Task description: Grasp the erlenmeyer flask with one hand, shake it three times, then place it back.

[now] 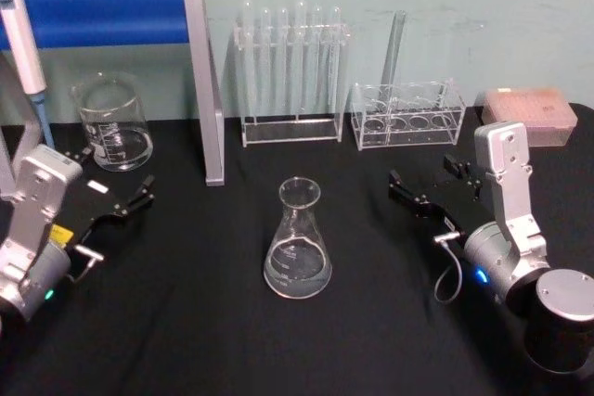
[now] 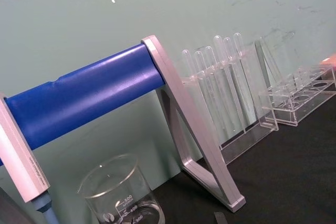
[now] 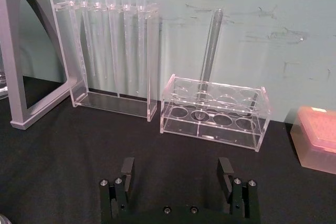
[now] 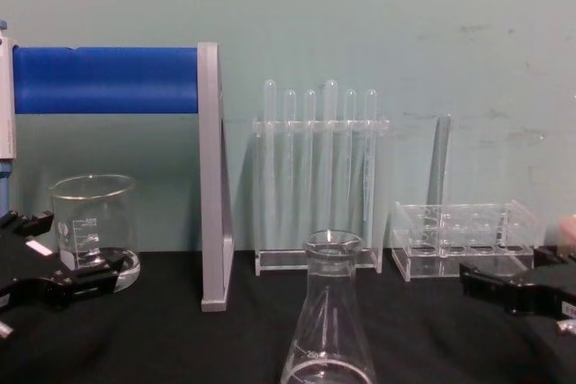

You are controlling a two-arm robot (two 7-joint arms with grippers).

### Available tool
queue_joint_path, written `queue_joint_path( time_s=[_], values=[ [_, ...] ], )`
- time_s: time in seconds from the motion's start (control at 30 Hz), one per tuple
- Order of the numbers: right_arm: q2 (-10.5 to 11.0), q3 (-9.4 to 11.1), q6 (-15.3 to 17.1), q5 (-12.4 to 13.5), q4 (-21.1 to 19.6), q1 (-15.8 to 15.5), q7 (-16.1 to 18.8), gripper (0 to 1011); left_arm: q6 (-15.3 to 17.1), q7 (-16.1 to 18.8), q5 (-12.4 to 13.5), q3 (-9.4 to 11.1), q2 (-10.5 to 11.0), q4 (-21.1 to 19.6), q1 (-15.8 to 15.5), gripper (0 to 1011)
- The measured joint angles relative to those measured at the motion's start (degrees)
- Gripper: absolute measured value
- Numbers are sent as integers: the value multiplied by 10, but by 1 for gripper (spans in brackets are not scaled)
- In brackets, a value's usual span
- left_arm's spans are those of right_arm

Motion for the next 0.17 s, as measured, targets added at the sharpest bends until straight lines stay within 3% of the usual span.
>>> queue_joint_path(
  time_s=[0.17],
  values=[
    [0,0,0,0,0,0,0,1000,0,0,0,0,0,0,0,1001]
  ],
)
